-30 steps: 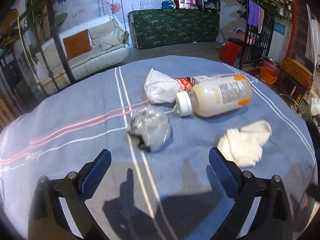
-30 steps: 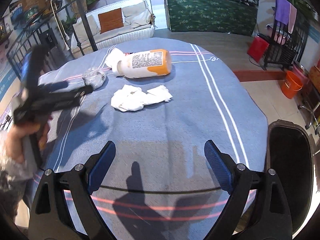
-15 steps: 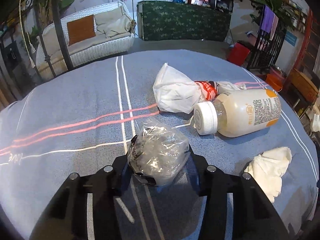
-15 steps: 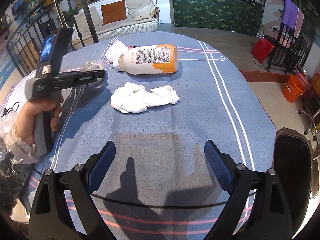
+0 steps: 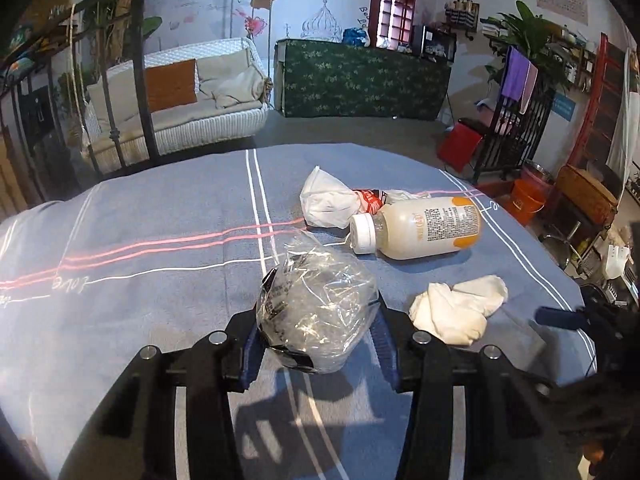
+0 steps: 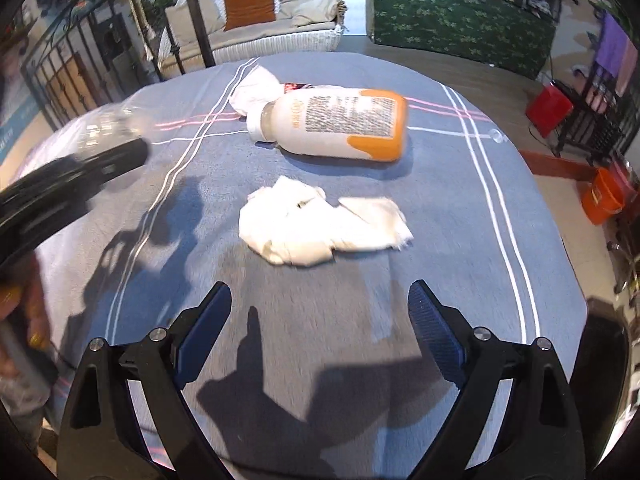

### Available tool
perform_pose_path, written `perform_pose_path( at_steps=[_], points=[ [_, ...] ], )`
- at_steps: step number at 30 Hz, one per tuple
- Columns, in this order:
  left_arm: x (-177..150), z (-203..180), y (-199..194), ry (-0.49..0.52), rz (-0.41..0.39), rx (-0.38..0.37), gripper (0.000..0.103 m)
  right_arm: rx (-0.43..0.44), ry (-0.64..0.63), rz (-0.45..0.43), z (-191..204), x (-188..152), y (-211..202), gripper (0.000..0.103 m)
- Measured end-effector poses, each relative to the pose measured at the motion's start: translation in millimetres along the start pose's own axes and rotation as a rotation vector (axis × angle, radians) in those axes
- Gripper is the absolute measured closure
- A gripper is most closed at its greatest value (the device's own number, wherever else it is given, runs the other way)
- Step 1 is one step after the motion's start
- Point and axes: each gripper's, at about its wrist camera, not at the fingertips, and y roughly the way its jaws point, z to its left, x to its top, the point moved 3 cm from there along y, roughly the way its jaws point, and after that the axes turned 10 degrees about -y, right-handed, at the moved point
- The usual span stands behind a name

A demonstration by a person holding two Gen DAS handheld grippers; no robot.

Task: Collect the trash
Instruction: 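Grasp the clear plastic bag with the left gripper while the right grasps the crumpled tissue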

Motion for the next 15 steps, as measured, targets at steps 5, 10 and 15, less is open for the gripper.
perform_pose_path(
  at_steps=[5,10,15],
  points=[
    [-13,0,-19,-0.007,-0.017,-0.003,0.057,-0.004,-0.060,0.050,9,17,22,0.014],
    [-26,7,-22,-0.056,0.003,-0.020,0.057,-0.055,-0.119,0.085,15,27,42,0.022],
    [-33,13,-28,-0.091,0.014,-0.019,0.057,0.024,-0.049,0.087,4,30,54,0.051]
  ],
)
